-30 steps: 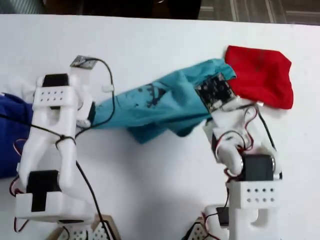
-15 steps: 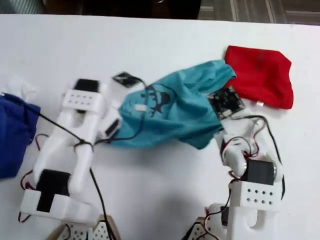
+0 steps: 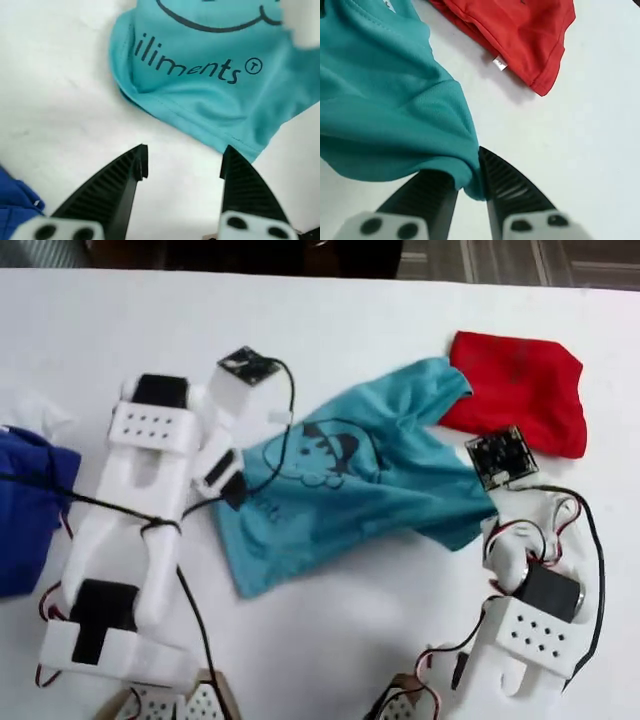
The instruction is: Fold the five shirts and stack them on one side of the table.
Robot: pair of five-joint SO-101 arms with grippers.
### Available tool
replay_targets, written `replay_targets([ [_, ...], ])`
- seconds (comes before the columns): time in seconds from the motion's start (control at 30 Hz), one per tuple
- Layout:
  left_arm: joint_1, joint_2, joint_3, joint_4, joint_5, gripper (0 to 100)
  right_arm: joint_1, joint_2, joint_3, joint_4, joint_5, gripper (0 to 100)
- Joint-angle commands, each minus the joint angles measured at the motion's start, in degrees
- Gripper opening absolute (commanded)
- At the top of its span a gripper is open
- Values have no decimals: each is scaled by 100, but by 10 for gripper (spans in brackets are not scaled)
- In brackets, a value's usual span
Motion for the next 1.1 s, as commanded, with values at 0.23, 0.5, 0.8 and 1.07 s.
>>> replay_targets([
  [0.23,1679,-510,2079,-167,-853,212,-145,-101,-18,-101,18,19],
  [0.5,1837,-1046,3767,-2101,-826,234,-479,-101,-18,303,18,19],
  [0.8,1266,-1020,4585,-3349,-1178,253,-497,-101,-44,303,18,19],
  [1.07,1213,-1020,4620,-3376,-1231,233,-505,-101,-44,303,18,19],
])
